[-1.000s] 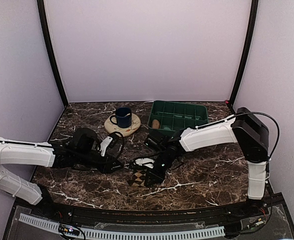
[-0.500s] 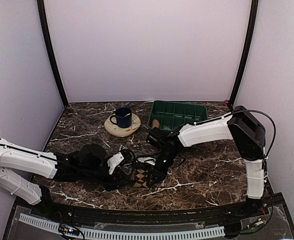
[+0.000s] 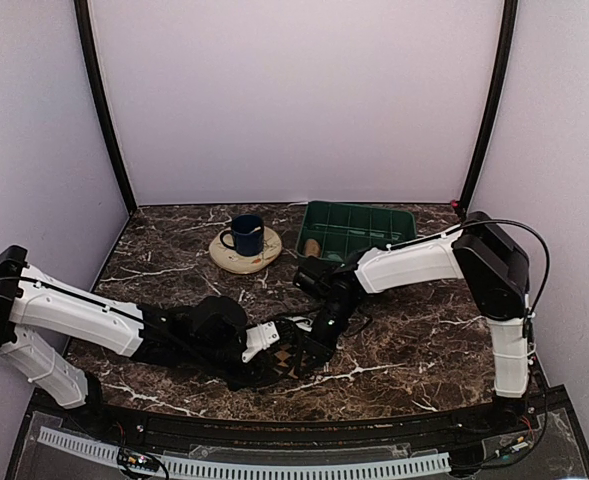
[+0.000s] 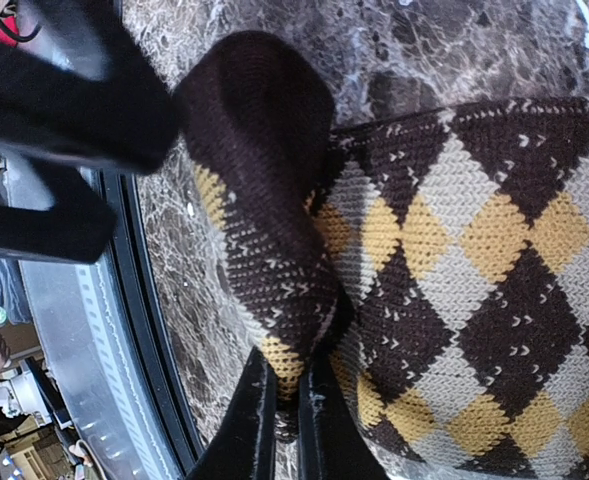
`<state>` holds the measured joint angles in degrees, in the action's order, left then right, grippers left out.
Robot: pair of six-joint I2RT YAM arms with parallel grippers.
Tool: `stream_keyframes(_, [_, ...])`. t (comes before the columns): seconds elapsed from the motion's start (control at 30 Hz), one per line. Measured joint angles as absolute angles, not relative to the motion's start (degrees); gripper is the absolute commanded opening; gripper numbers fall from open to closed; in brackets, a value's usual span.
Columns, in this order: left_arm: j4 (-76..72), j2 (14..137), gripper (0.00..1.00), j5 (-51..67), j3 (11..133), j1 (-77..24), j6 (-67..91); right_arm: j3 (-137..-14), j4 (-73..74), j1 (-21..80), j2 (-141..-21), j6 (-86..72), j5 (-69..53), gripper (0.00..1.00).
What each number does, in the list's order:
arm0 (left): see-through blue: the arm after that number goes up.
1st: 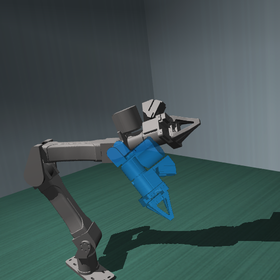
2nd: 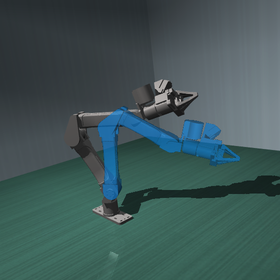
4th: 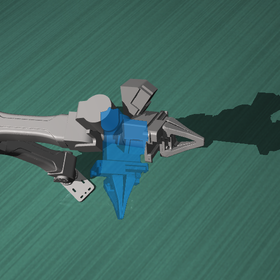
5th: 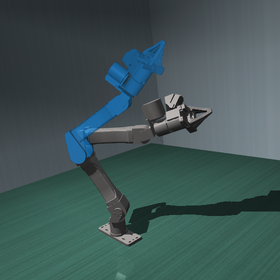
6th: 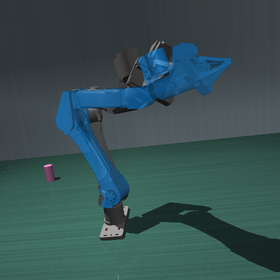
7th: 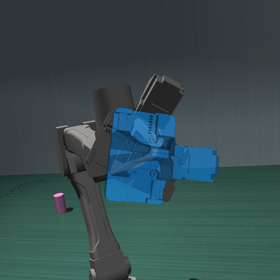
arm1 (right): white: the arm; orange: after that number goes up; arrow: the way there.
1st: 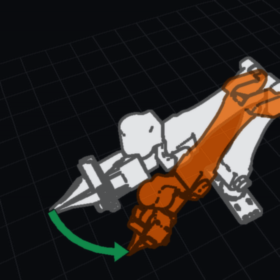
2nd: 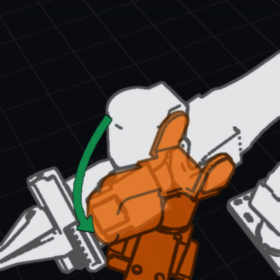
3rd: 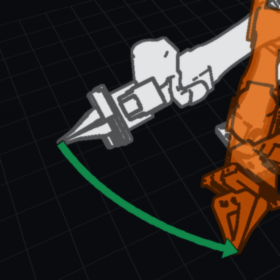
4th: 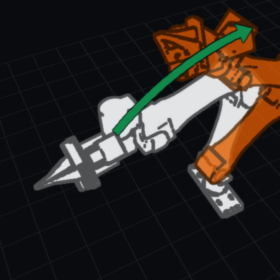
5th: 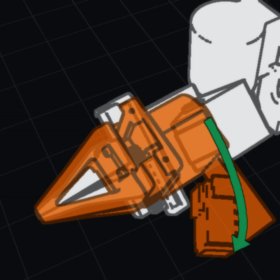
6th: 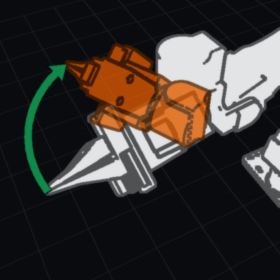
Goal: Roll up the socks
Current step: Roll the sock at the center of the board.
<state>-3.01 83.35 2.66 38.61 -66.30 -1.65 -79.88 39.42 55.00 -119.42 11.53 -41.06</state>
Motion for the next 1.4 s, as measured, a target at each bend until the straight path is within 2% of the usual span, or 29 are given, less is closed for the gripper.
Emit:
stream_keyframes(0.47, [1.0,88.3,0.36,0.3,43.0,-66.7,-8.4,-77.5,37.7,54.7,-119.4,11.5,-43.6,0.04])
stream_keyframes(1.13, [6.1,92.6,0.37,3.9,46.6,-66.8,-13.1,-77.0,37.3,54.3,-119.4,11.5,-44.4,0.03])
stream_keyframes(1.3, [6.2,93.2,0.34,4.1,47.0,-66.8,-13.9,-77.0,37.3,54.3,-119.4,11.5,-44.8,0.03])
stream_keyframes(1.4, [6.2,93.3,0.29,4.0,47.0,-66.8,-14.4,-77.0,37.3,54.3,-119.4,11.5,-45.0,0.03])
